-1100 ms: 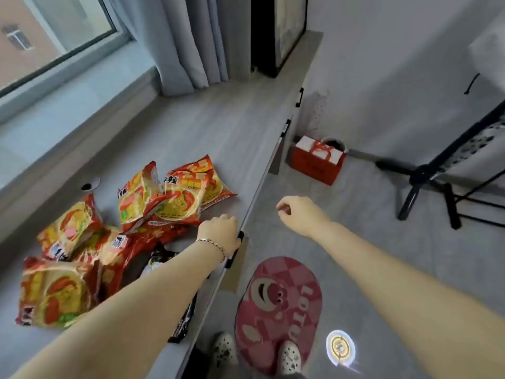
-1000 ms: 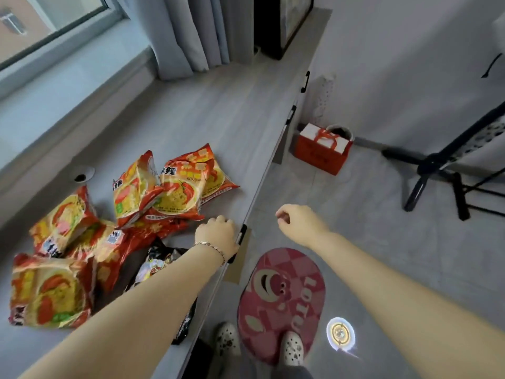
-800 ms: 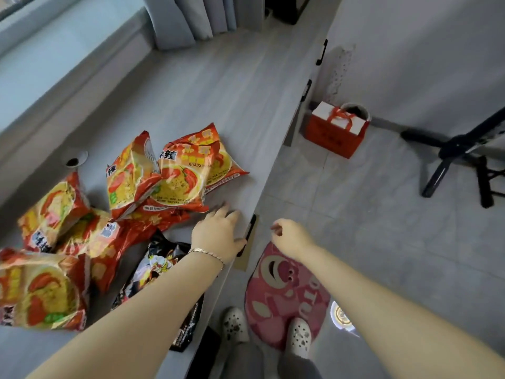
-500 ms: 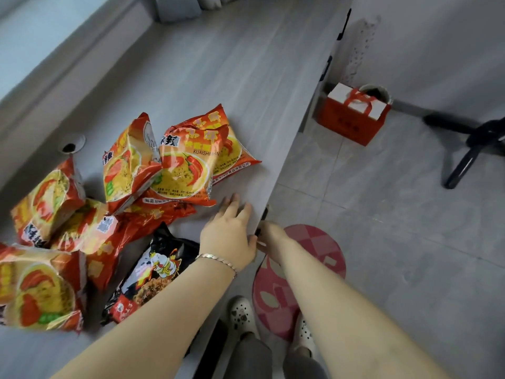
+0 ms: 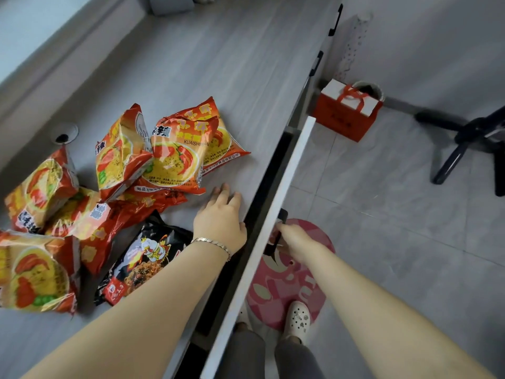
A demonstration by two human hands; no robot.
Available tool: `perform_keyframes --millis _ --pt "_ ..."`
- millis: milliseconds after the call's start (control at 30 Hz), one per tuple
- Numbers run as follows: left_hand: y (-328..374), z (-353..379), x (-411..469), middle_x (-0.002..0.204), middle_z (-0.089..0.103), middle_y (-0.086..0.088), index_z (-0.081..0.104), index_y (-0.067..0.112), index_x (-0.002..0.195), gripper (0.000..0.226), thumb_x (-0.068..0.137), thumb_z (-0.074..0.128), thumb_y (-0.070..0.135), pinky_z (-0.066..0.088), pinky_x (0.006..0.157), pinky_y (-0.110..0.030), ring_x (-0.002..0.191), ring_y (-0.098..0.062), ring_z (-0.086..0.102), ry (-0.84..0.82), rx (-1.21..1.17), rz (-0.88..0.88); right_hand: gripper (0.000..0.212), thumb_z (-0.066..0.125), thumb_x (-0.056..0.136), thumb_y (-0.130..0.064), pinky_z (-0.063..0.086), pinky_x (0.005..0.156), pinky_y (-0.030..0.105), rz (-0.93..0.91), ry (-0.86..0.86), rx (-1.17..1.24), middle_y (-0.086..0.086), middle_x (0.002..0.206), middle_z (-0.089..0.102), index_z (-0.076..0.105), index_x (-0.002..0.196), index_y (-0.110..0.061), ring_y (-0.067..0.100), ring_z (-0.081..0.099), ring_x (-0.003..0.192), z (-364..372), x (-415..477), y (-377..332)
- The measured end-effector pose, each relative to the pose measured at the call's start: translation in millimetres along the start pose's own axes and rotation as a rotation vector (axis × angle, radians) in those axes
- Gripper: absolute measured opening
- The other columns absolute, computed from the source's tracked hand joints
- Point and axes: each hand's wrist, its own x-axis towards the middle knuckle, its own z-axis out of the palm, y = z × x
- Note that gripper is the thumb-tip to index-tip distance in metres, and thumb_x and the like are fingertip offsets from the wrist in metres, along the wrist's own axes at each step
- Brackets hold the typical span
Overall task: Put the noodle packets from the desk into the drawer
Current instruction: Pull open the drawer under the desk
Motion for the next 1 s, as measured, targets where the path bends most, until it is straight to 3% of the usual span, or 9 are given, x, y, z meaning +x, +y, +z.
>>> perform_keyframes --millis 67,133,200,233,300,333,400,467,1000 --pt "2 -2 1 0.156 0.018 -0.006 0.030 0.019 0.139 0.060 0.085 0.054 0.029 0.033 0.109 -0.039 0.145 -0.023 0.014 -0.006 0.018 -0.013 0.017 0.045 0.091 -0.020 0.046 0.081 0.038 0.044 0.115 0.000 0.015 0.086 0.059 0.056 0.093 -0.007 0.029 0.056 0.081 -25 -5 4" --pt "7 -5 2 0.155 0.020 -0.009 0.035 0.016 0.135 0.058 0.083 0.057 0.028 0.034 0.108 -0.041 0.144 -0.026 0.014 -0.027 0.017 -0.022 0.028 0.047 0.088 -0.018 0.048 0.080 0.042 0.009 0.372 -0.025 0.021 0.104 0.061 0.056 0.107 0.000 0.033 0.058 0.090 -48 -13 4" --pt "13 -7 1 0.153 0.021 -0.012 0.038 0.012 0.131 0.056 0.081 0.059 0.027 0.035 0.107 -0.041 0.143 -0.029 0.015 -0.059 0.018 -0.040 0.044 0.051 0.086 -0.015 0.045 0.092 0.043 -0.274 0.703 -0.219 0.023 0.130 0.051 0.046 0.128 -0.001 0.036 0.052 0.111 -63 -27 1" --pt "14 -7 2 0.152 0.022 -0.014 0.039 0.010 0.130 0.056 0.081 0.061 0.026 0.036 0.106 -0.042 0.143 -0.030 0.015 -0.074 0.019 -0.051 0.049 0.053 0.087 -0.016 0.043 0.098 0.042 -0.499 0.766 -0.398 0.020 0.139 0.043 0.040 0.133 -0.005 0.034 0.047 0.121 -66 -36 -3" --pt "19 -8 3 0.148 0.027 -0.016 0.042 0.009 0.127 0.054 0.079 0.063 0.024 0.038 0.104 -0.043 0.141 -0.032 0.019 -0.082 0.028 -0.062 0.047 0.050 0.090 -0.025 0.036 0.106 0.041 -0.840 0.655 -0.874 0.011 0.144 0.038 0.041 0.135 -0.014 0.029 0.038 0.132 -66 -51 -8" --pt "19 -8 3 0.146 0.030 -0.017 0.043 0.008 0.125 0.053 0.079 0.064 0.023 0.038 0.103 -0.043 0.139 -0.033 0.022 -0.077 0.029 -0.066 0.045 0.047 0.091 -0.029 0.029 0.111 0.040 -0.858 0.534 -1.133 0.009 0.145 0.038 0.043 0.134 -0.016 0.027 0.033 0.136 -65 -52 -8" --pt "22 -7 3 0.142 0.034 -0.017 0.046 0.008 0.121 0.049 0.078 0.064 0.021 0.034 0.106 -0.043 0.136 -0.035 0.025 -0.066 0.037 -0.073 0.047 0.046 0.091 -0.033 0.015 0.116 0.038 -0.652 0.354 -1.593 0.010 0.148 0.036 0.045 0.134 -0.015 0.027 0.022 0.142 -72 -48 -2" --pt "23 -6 2 0.139 0.037 -0.017 0.048 0.008 0.119 0.046 0.076 0.064 0.019 0.028 0.110 -0.043 0.135 -0.036 0.027 -0.060 0.060 -0.082 0.047 0.046 0.090 -0.035 0.011 0.116 0.035 -0.498 0.313 -1.833 0.011 0.147 0.038 0.049 0.132 -0.013 0.027 0.018 0.143 -84 -47 6" --pt "31 -10 -2 0.124 0.046 -0.017 0.050 0.007 0.112 0.041 0.075 0.063 0.019 0.037 0.098 -0.043 0.119 -0.035 0.041 -0.033 0.171 -0.096 0.036 0.050 0.087 -0.028 0.022 0.109 0.029 -0.253 0.432 -1.898 -0.001 0.134 0.047 0.058 0.121 -0.021 0.019 0.027 0.134 -197 -66 54"
